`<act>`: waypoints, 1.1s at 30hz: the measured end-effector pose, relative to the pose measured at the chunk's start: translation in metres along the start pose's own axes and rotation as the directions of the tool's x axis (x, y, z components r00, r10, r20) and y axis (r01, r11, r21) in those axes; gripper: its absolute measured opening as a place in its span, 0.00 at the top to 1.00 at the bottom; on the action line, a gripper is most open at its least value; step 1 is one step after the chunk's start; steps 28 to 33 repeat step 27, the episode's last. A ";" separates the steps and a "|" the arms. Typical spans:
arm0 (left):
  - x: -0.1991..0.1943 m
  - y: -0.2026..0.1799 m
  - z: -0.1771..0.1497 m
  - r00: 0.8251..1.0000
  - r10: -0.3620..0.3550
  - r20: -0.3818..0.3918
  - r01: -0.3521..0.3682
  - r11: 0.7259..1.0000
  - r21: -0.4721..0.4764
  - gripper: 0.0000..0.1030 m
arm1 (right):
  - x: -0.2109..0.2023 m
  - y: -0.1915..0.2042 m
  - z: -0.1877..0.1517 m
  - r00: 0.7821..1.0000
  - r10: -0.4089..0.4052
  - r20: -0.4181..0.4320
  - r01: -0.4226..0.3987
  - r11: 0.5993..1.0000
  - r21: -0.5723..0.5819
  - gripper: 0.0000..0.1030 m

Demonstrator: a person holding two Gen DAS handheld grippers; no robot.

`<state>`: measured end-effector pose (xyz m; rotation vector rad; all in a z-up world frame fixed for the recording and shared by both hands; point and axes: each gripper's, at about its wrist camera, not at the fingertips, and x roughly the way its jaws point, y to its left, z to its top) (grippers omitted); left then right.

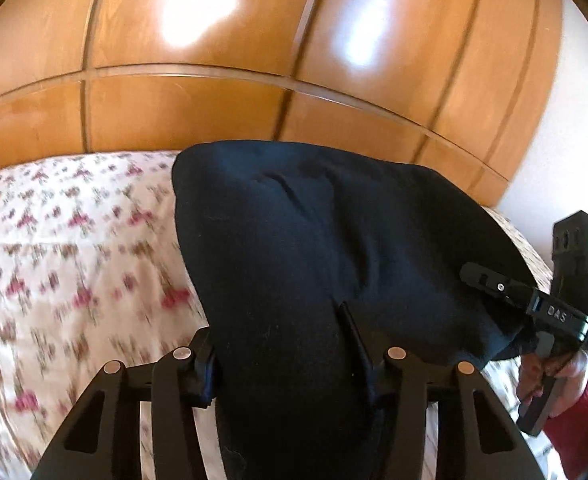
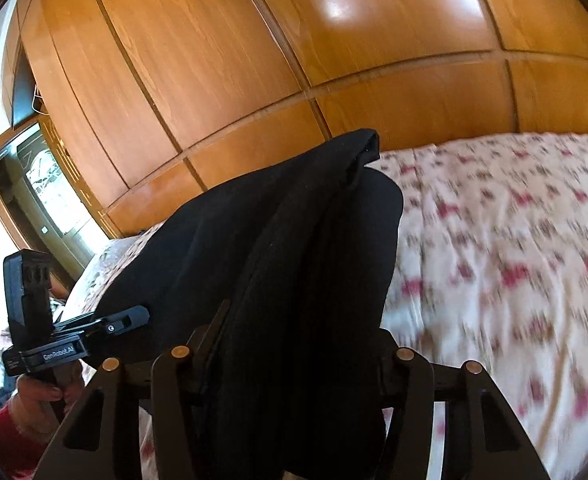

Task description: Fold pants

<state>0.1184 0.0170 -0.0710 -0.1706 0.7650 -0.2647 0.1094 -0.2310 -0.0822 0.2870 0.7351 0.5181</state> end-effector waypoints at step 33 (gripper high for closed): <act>0.121 0.049 0.057 0.977 0.180 0.114 -0.191 0.977 0.092 0.22 | 0.143 -0.044 0.071 0.968 -0.250 -0.007 0.250 0.968 -0.031 0.18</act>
